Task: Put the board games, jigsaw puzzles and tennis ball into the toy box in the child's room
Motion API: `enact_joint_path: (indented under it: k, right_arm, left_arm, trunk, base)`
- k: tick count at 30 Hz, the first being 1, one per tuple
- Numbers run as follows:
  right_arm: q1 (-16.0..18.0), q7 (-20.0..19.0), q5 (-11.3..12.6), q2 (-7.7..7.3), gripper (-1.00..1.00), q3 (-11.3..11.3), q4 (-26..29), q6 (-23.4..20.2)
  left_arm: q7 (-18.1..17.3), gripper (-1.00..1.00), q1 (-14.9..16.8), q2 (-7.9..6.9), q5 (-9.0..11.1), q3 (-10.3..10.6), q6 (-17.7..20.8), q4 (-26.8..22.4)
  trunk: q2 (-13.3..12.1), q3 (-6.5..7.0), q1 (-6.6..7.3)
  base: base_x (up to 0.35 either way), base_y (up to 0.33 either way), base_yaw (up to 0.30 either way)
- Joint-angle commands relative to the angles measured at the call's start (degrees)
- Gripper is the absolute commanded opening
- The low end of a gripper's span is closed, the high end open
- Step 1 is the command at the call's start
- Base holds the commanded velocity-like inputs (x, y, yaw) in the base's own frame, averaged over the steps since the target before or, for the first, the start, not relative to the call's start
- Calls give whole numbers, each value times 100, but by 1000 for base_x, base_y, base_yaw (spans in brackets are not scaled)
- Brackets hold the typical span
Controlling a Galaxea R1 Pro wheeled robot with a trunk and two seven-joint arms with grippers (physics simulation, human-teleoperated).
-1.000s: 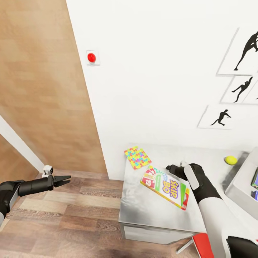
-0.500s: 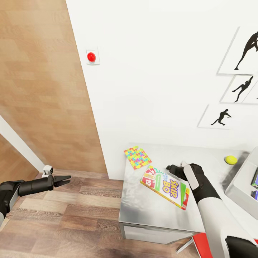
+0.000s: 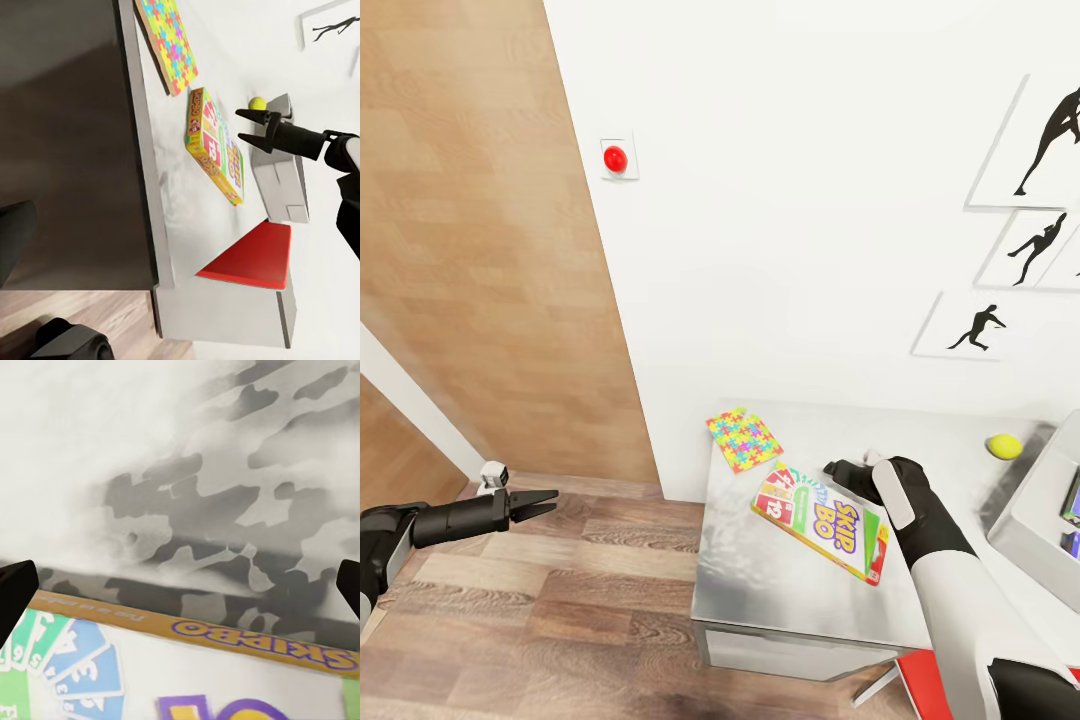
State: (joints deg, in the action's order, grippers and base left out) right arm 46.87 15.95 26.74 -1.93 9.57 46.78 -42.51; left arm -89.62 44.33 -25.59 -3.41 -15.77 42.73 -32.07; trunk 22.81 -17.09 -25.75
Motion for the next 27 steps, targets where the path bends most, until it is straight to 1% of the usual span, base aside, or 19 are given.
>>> enact_joint_path:
  k: [1,20,27]
  right_arm:
    - [5,48,62,0,100,1,7,-17]
    - [6,48,68,7,100,3,7,-21]
    - [7,48,68,5,100,2,7,-27]
  left_arm:
    - [-38,100,5,2,-37,-14,60,-3]
    - [-38,100,5,2,-37,-14,60,-4]
    - [-38,100,5,2,-37,-14,64,-4]
  trunk:
    - [11,-11,-3]
    - [11,-12,-3]
    - [11,-41,-3]
  base:
    - [0,0,0]
    - [0,25,0]
    - [0,9,0]
